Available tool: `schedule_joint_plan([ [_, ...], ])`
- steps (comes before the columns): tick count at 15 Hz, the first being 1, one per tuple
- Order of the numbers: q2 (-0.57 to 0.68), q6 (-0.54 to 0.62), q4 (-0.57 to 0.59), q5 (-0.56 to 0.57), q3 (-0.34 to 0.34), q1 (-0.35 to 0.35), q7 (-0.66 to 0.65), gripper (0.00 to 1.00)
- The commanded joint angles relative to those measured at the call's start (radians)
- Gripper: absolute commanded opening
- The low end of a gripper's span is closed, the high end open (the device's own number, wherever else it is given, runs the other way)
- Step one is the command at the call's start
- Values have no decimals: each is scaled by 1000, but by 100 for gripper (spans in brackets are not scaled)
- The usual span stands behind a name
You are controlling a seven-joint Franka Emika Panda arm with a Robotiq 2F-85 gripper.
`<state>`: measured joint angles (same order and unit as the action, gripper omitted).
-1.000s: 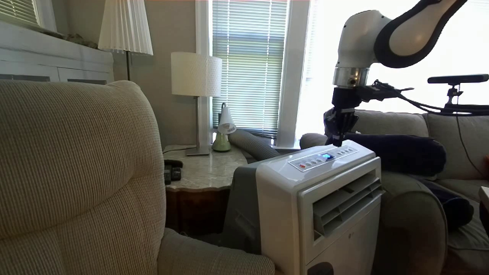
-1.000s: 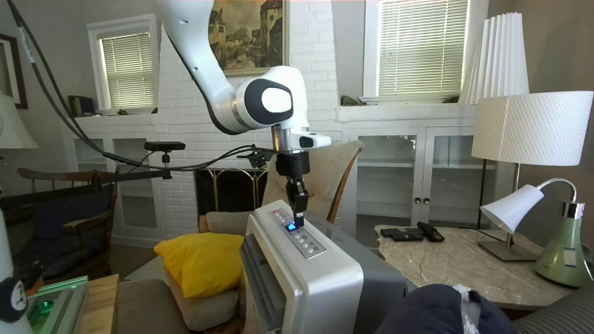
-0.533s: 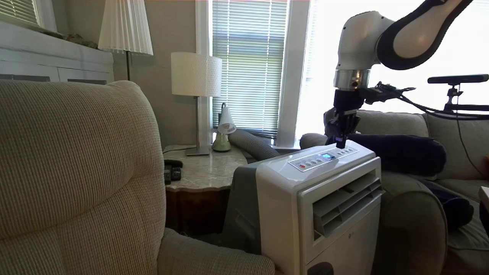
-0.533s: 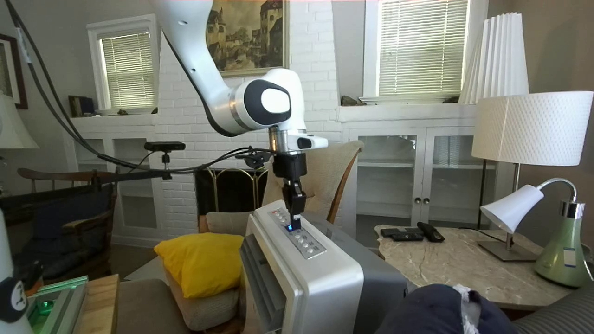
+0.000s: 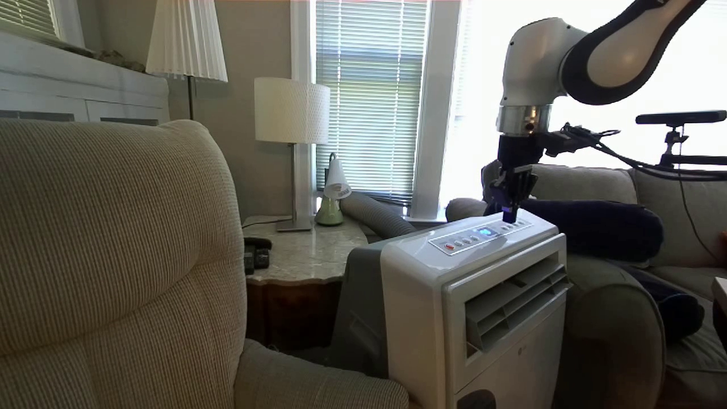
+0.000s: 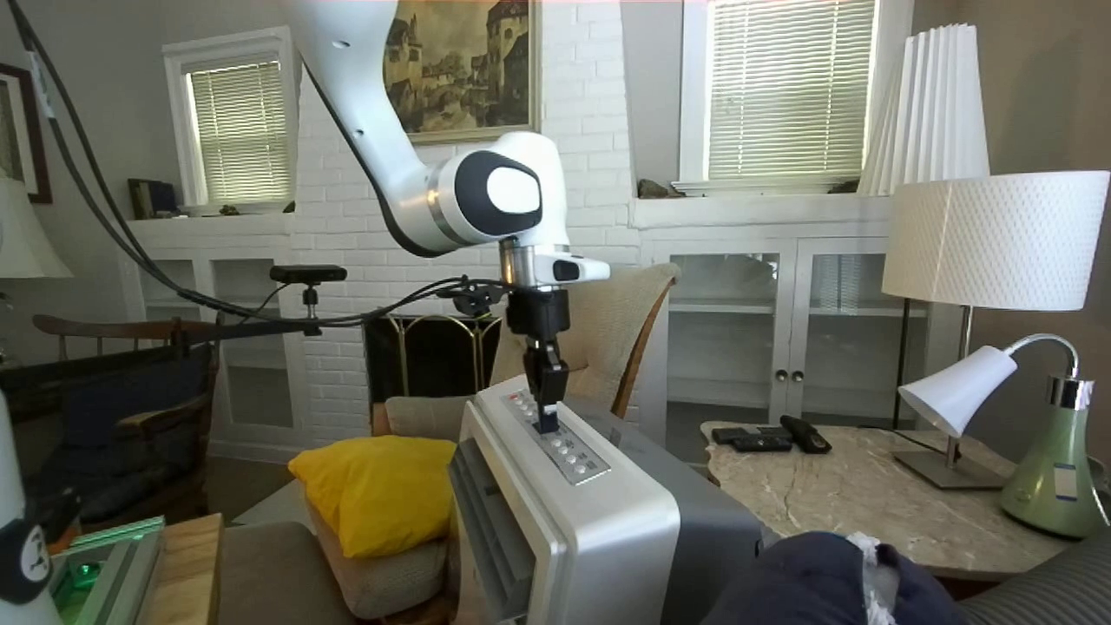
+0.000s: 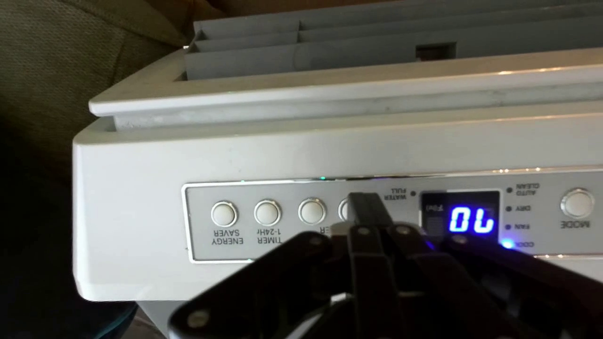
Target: Turn on the air conditioner.
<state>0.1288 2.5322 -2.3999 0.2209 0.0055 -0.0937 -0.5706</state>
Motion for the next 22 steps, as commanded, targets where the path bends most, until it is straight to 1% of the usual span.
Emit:
schedule_joint_plan([
  [1, 5, 4, 0, 19, -5, -9, -1, 0],
  [10, 32, 7, 9, 36, -13, -15, -16, 0],
  [22, 43, 21, 21, 27, -18, -14, -5, 0],
])
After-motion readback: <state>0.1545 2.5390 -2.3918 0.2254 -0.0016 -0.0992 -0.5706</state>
